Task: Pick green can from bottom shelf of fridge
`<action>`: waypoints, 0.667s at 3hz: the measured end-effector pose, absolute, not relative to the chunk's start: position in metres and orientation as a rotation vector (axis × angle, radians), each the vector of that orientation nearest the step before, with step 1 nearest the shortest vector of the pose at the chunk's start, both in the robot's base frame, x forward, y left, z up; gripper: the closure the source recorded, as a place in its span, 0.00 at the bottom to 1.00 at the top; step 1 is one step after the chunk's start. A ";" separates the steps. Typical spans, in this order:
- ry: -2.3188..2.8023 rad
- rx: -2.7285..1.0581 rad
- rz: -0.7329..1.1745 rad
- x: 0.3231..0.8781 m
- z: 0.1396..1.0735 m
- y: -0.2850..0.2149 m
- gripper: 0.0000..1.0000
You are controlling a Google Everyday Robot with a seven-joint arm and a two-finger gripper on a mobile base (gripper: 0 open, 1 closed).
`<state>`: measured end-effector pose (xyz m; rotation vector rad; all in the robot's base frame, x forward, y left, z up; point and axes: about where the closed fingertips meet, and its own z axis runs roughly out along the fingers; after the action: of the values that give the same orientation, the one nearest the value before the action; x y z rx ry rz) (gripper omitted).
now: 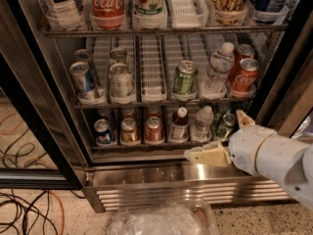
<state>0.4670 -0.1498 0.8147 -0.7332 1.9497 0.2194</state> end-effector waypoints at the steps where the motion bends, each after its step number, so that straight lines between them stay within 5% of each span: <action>1: 1.932 -0.620 0.227 0.472 0.787 -0.149 0.00; 2: 1.911 -0.502 0.265 0.474 0.758 -0.150 0.00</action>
Offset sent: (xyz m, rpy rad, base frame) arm 0.0081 -0.0003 -0.0962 0.2722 -0.0546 -0.2069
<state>0.4743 -0.1495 0.7585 -0.5023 1.9114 0.2648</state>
